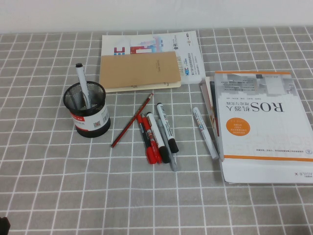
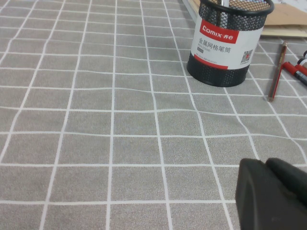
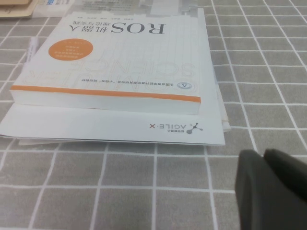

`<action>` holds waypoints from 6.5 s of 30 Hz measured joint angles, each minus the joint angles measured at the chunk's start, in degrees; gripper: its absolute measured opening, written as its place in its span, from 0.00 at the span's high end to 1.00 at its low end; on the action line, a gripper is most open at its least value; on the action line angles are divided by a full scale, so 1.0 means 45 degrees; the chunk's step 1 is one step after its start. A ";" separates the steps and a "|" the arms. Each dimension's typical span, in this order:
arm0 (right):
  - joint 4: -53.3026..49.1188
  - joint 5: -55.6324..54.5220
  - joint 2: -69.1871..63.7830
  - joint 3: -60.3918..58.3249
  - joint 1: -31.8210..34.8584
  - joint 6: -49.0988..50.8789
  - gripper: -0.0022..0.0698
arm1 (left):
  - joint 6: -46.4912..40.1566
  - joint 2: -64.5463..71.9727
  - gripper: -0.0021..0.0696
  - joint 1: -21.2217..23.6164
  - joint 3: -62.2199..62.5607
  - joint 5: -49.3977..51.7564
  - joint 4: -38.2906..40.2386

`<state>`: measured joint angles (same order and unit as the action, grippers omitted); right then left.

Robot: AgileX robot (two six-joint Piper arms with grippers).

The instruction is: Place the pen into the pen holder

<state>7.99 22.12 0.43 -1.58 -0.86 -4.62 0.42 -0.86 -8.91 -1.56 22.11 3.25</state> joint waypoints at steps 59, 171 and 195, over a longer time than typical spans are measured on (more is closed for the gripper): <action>-0.1508 1.0695 -1.9516 1.6515 -0.4573 0.0505 0.99 | 0.0000 0.0000 0.98 0.0000 0.0000 0.0000 0.0000; -0.5356 -1.1939 -2.3867 1.6488 -0.9323 0.5364 0.96 | 0.0000 0.0000 0.98 0.0000 0.0000 0.0000 0.0000; -0.1201 -0.7968 -1.0667 0.5806 -0.9268 0.1505 0.99 | 0.0000 0.0000 0.98 0.0000 0.0000 0.0000 0.0000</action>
<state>2.58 -13.74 -47.57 24.54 -42.57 2.15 0.42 -0.86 -8.91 -1.56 22.11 3.25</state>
